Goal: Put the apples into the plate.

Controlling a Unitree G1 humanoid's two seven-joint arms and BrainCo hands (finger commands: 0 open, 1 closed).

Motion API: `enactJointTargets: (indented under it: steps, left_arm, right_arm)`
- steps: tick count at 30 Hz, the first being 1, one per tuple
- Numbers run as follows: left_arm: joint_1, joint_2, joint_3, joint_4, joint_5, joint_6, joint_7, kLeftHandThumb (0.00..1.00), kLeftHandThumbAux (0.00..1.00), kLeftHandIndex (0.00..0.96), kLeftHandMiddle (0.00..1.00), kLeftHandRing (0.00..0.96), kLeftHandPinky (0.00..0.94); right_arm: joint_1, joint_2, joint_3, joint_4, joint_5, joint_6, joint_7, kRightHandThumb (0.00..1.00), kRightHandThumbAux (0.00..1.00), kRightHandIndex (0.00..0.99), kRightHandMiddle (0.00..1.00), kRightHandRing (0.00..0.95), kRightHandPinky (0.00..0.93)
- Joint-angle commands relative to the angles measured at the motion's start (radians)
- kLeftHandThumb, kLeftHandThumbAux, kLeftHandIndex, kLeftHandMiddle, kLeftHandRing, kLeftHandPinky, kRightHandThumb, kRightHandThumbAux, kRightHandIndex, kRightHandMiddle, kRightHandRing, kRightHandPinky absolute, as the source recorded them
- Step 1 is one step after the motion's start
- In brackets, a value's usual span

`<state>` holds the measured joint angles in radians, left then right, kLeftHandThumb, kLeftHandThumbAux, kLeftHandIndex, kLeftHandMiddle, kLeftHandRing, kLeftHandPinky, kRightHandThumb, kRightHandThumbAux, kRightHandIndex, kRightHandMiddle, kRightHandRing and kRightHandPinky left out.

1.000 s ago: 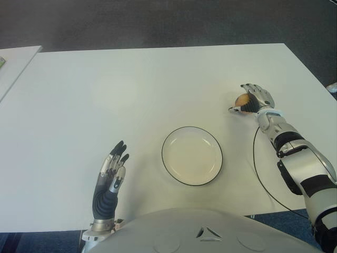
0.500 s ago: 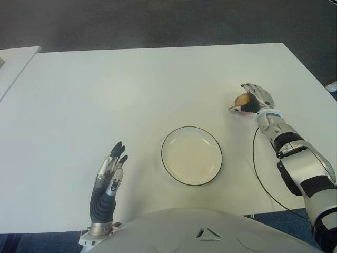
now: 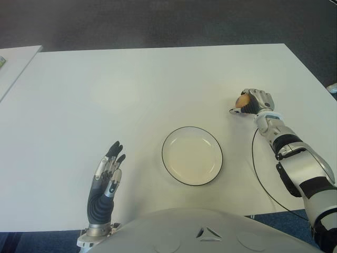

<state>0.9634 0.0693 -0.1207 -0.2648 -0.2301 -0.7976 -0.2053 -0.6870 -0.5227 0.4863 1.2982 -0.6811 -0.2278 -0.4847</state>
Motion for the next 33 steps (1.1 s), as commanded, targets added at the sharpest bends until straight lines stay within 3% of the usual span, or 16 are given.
enactJointTargets:
  steps: [1, 12, 33]
  left_arm:
    - [0.015, 0.012, -0.004, -0.007, -0.024, 0.009, -0.012, 0.064, 0.435, 0.145, 0.06, 0.014, 0.007]
    - [0.016, 0.013, -0.013, -0.014, -0.033, 0.002, -0.017, 0.061, 0.453, 0.156, 0.064, 0.016, 0.008]
    - [0.0, 0.018, -0.013, -0.024, -0.038, 0.024, -0.015, 0.037, 0.442, 0.153, 0.069, 0.019, 0.004]
  right_arm:
    - [0.077, 0.024, 0.007, 0.041, -0.004, 0.022, 0.021, 0.421, 0.751, 0.672, 0.758, 0.726, 0.706]
    - [0.078, 0.018, 0.005, 0.042, -0.003, 0.006, 0.009, 0.484, 0.778, 0.737, 0.825, 0.786, 0.757]
    - [0.061, 0.021, 0.003, 0.041, -0.005, 0.013, 0.01, 0.542, 0.769, 0.743, 0.826, 0.789, 0.76]
